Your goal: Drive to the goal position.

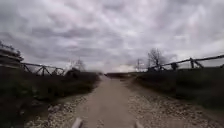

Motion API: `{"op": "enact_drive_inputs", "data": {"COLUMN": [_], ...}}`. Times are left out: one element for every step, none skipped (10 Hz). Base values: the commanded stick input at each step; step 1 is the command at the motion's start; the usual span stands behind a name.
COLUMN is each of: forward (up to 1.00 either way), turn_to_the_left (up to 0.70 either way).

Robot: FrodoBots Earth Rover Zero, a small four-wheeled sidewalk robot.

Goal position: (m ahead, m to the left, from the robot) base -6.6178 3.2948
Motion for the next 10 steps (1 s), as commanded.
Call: {"op": "enact_drive_inputs", "data": {"forward": [0.7, 0.7, 0.7, 0.7, 0.7, 0.7, 0.7, 0.7, 0.7, 0.7], "turn_to_the_left": [0.0, 0.0, 0.0, 0.0, 0.0, 0.0, 0.0, 0.0, 0.0, 0.0]}}
